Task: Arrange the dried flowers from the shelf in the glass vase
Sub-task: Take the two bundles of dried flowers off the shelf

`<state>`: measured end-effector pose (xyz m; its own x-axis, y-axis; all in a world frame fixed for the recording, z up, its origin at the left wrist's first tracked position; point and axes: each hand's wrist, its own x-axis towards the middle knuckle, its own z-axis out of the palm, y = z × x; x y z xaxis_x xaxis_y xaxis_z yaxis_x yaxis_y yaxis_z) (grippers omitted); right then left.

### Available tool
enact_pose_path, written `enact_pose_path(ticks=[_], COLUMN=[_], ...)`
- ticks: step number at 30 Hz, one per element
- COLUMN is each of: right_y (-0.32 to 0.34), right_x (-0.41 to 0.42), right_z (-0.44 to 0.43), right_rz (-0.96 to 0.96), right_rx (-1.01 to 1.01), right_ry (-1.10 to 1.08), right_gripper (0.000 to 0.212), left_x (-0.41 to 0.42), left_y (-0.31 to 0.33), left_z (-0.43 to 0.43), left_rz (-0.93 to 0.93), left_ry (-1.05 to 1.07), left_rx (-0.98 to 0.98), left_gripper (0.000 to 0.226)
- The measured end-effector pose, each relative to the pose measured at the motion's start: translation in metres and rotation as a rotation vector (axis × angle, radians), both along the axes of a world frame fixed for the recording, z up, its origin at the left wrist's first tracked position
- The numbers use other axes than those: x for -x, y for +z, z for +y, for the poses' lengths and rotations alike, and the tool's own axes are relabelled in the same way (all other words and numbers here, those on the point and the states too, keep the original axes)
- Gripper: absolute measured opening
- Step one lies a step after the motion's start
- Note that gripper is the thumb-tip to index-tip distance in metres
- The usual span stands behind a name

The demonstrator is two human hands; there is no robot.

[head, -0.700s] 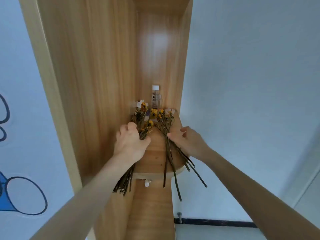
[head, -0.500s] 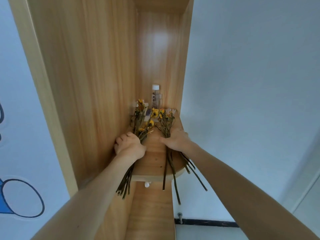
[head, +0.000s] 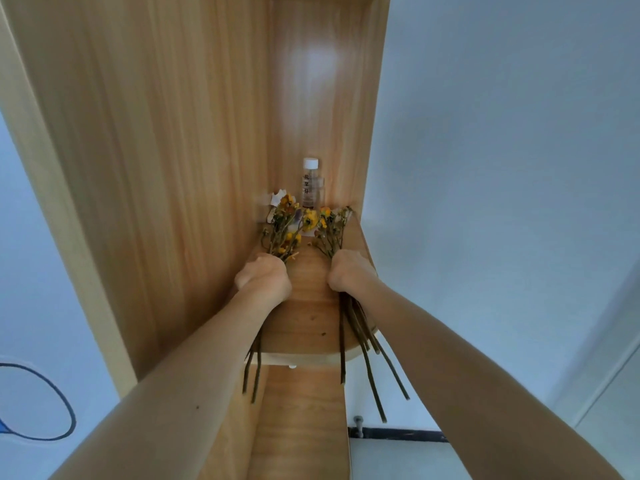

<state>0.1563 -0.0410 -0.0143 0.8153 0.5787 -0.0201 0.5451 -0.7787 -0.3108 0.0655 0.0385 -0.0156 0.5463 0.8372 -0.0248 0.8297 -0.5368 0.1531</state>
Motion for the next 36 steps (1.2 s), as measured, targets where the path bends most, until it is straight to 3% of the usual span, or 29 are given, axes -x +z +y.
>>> enact_pose_path(ticks=[12,20,23,28,36], right_y=[0.004,0.018,0.018,0.008,-0.049], right_x=[-0.012,-0.017,-0.016,0.013,0.088], right_z=[0.003,-0.036,-0.056,-0.118,-0.246], right_rz=[0.05,0.211,0.26,0.297,0.507], right_rx=[0.173,-0.217,-0.367,-0.61,-0.804], right_ry=[0.046,-0.044,-0.045,-0.036,-0.018], right_gripper=[0.037,0.038,0.021,0.026,0.017], left_x=[0.005,0.016,0.024,0.063,0.158], left_y=[-0.001,0.009,0.013,0.015,-0.03], left_z=[0.009,-0.003,-0.014,-0.049,-0.118], left_rz=[-0.207,-0.416,-0.503,-0.692,-0.929], left_ry=[0.083,-0.008,-0.061,-0.178,-0.442], left_rx=[0.147,0.21,0.239,0.363,0.68], left_gripper=[0.051,0.04,0.039,0.018,0.031])
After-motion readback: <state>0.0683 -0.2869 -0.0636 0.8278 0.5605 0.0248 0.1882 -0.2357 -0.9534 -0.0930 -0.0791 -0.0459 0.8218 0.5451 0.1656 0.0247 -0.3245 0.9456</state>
